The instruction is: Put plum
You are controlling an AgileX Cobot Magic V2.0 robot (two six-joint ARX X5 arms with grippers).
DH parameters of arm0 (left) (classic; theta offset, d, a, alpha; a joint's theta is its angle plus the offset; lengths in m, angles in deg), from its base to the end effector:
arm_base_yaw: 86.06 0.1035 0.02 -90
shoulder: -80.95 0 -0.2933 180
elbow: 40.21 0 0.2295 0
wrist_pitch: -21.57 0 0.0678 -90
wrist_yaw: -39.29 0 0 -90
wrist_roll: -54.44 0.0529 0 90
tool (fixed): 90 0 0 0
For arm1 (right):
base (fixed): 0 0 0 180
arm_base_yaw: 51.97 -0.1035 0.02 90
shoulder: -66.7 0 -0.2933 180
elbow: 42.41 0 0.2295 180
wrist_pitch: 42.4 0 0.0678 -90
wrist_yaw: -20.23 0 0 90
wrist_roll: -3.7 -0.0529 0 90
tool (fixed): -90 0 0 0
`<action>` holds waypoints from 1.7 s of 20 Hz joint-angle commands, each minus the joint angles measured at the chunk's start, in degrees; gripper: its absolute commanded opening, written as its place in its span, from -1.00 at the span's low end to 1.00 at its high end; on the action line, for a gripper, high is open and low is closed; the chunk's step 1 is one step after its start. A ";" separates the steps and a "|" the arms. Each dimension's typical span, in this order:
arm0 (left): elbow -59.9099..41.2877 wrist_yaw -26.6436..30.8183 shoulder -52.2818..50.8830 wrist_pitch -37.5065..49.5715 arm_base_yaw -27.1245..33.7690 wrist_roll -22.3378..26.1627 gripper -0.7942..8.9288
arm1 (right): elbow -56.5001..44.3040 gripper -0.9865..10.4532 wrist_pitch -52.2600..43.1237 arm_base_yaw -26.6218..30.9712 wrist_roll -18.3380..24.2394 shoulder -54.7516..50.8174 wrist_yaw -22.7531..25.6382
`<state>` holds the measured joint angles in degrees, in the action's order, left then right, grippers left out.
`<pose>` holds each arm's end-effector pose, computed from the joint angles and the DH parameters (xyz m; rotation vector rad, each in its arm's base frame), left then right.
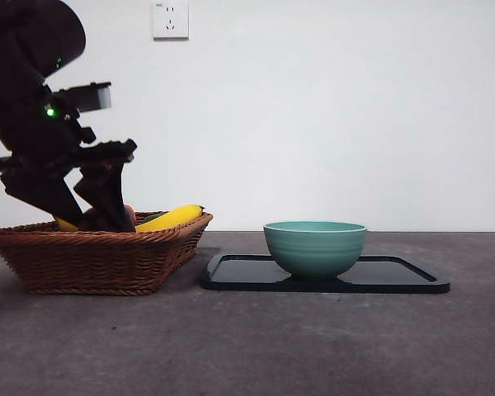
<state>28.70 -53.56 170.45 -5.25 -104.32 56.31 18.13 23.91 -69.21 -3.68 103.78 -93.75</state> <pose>0.2973 -0.1009 0.2273 0.1420 0.8189 -0.3606 0.0716 0.0447 0.2927 0.1622 0.8057 0.6352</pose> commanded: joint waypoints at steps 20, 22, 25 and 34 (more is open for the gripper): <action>0.74 0.00 -9.57 -3.74 -0.61 -1.46 0.02 | 0.44 -0.51 -1.01 -0.26 -1.18 0.15 0.00; 0.74 -1.64 -14.49 -6.64 -1.03 -1.44 0.01 | 0.44 -0.51 -1.05 -0.26 -1.18 0.15 0.00; 0.74 -8.57 -21.84 -11.32 -1.64 -1.66 0.00 | 0.44 -0.51 -1.44 -0.26 -1.18 0.15 0.00; 0.74 -27.41 -37.97 -29.59 -2.29 -2.54 0.00 | 0.44 -0.51 -1.81 -0.26 -1.20 0.20 0.00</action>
<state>28.73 -80.42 132.06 -35.19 -106.25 53.86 18.13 22.66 -69.21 -4.27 103.80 -93.75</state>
